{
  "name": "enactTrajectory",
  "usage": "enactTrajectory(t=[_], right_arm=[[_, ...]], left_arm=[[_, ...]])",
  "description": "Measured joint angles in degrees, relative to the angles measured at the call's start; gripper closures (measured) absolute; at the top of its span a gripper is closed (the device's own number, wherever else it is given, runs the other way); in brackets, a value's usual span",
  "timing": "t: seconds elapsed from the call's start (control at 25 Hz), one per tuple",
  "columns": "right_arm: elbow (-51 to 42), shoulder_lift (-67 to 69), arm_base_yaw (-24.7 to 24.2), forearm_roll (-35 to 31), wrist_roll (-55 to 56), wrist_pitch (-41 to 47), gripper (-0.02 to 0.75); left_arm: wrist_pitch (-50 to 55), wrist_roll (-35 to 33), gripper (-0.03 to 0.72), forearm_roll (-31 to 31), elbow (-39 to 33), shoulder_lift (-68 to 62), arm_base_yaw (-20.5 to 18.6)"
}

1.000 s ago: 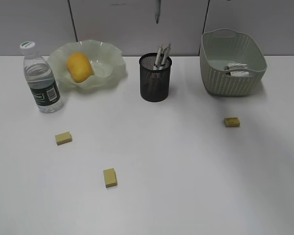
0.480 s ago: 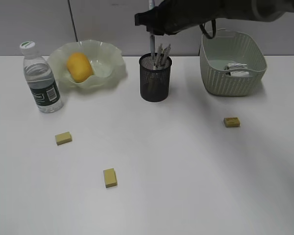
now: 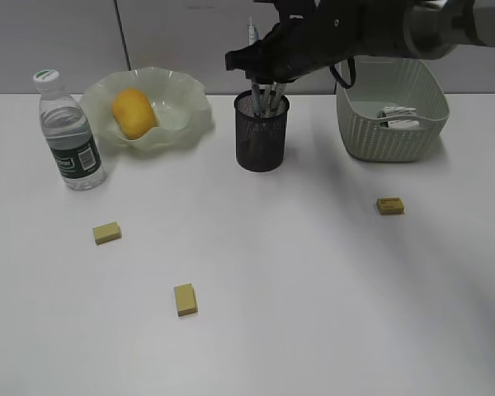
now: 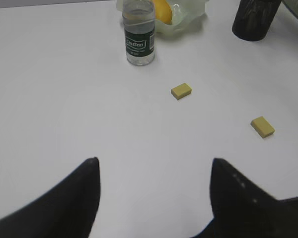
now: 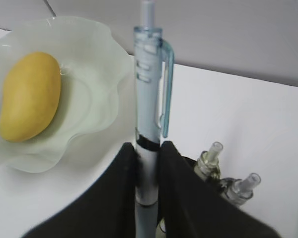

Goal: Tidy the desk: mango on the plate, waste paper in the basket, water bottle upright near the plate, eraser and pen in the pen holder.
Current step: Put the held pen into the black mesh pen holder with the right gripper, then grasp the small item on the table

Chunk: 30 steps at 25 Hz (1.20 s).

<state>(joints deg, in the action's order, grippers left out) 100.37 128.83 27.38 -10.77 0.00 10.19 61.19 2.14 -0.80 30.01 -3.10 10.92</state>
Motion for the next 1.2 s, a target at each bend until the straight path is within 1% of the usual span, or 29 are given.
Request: enactTrajectory(t=[0.24,0.32,0.44,0.6,0.76,1.0,1.12,1.2], right_arm=[[0.0,0.0,0.0,0.51,-0.3,-0.25,0.412],[0.0,0.0,0.0,1.33,-0.42,-0.37,0.388],[0.0,-0.63,0.0,1.68,-0.47,0.33,0.377],[0.0,-3.84,0.0,1.68,-0.47,4.91,0.373],[0.07,-7.89,0.0,1.68,-0.47,13.7,0.372],[0.07,-11.48,0.0,3.19,-0.47,33.04,0.367],[0.07,-11.67,0.0,4.99,-0.47,41.44,0.309],[0.07,-11.67,0.0,6.34,-0.47,46.11,0.24]], left_arm=[[0.0,0.0,0.167,0.0,0.0,0.0,0.0],[0.0,0.0,0.167,0.0,0.0,0.0,0.0],[0.0,0.0,0.167,0.0,0.0,0.0,0.0],[0.0,0.0,0.167,0.0,0.0,0.0,0.0],[0.0,0.0,0.167,0.0,0.0,0.0,0.0],[0.0,0.0,0.167,0.0,0.0,0.0,0.0],[0.0,0.0,0.167,0.0,0.0,0.0,0.0],[0.0,0.0,0.167,0.0,0.0,0.0,0.0]])
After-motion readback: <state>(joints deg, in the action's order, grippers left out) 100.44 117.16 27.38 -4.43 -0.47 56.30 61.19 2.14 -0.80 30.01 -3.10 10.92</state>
